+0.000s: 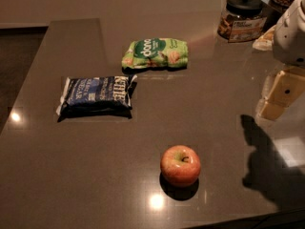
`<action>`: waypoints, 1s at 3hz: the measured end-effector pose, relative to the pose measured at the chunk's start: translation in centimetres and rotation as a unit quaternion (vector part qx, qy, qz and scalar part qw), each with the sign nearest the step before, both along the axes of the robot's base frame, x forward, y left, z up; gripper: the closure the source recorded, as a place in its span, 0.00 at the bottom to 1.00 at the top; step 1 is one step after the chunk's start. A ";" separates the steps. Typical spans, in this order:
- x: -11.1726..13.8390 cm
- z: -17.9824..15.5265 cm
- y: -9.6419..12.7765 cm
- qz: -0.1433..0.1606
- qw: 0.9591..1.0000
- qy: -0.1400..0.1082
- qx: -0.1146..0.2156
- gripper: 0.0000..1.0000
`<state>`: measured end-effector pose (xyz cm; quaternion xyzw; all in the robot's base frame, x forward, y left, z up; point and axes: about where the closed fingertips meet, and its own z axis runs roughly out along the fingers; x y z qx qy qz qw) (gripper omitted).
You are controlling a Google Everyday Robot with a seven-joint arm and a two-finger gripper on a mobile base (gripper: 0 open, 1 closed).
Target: Pick apple
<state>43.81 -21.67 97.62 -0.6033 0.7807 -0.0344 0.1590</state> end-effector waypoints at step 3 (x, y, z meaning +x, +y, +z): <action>-2.9 -2.0 3.6 0.054 0.994 0.018 0.095 0.00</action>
Offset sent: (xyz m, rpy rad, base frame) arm -0.0348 0.0385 -0.0192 0.2362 0.0458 0.1029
